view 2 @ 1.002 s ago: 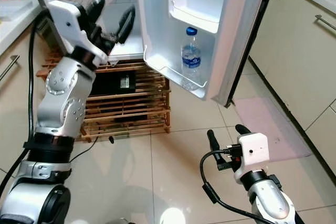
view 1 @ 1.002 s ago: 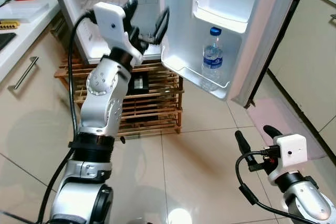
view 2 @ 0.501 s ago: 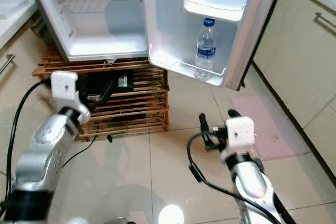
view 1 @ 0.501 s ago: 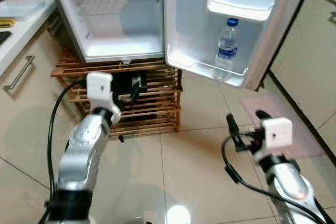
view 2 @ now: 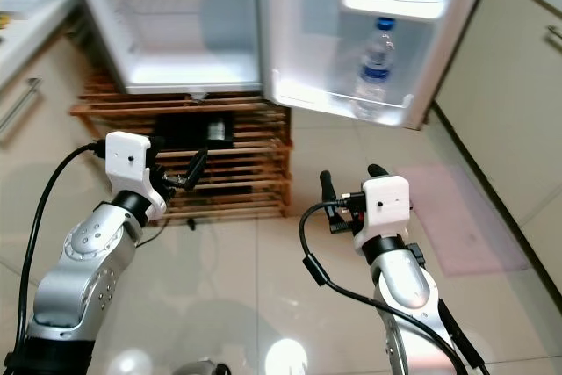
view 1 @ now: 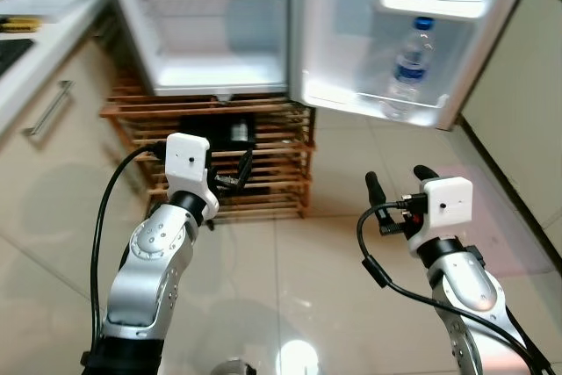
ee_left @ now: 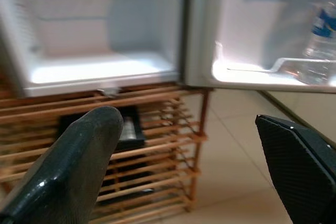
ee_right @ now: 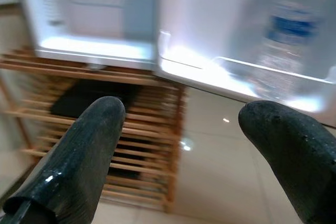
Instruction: Restocking fridge
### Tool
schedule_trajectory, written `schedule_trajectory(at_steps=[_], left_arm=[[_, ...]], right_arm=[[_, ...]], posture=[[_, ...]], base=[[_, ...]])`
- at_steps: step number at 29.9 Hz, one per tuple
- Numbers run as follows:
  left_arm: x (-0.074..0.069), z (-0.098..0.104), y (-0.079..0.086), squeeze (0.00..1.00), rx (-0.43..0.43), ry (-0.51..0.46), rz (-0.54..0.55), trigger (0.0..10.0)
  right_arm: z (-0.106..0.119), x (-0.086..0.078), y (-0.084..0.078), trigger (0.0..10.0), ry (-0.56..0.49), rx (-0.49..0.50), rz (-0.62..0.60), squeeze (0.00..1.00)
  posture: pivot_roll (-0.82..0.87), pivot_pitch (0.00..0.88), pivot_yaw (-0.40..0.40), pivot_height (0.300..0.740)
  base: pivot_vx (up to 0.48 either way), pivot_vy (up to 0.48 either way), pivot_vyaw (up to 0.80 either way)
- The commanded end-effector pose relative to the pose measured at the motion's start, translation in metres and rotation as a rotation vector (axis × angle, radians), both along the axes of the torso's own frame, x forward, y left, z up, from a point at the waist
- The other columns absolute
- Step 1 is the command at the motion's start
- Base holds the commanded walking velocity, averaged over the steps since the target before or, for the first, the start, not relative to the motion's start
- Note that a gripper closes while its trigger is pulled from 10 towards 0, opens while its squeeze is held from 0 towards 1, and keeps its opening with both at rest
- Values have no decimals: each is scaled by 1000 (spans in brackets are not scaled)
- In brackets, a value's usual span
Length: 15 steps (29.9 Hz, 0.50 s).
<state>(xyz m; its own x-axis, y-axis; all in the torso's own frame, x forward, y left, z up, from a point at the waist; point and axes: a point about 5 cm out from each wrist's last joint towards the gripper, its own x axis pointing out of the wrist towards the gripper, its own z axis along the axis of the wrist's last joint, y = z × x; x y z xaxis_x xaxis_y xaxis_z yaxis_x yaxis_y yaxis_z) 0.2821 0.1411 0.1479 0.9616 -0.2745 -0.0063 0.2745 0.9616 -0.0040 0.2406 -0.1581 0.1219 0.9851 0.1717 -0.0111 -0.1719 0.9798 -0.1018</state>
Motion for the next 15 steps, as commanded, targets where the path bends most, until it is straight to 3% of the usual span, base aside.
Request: schedule_trajectory(at_steps=[1,7,15], left_arm=[[-1,3,-1,0,14,-10,2,10000],[-4,0,-6,0,25,1,-16,10000],[-5,-2,-5,0,36,14,-10,10000]], right_arm=[[1,0,4,10000,-1,-6,25,0],[0,-1,9,10000,4,-28,93,0],[0,1,7,10000,4,-35,92,0]], posture=[[12,6,63,740],[13,6,65,740],[18,6,62,740]], base=[[379,0,800],[375,0,800],[377,0,800]])
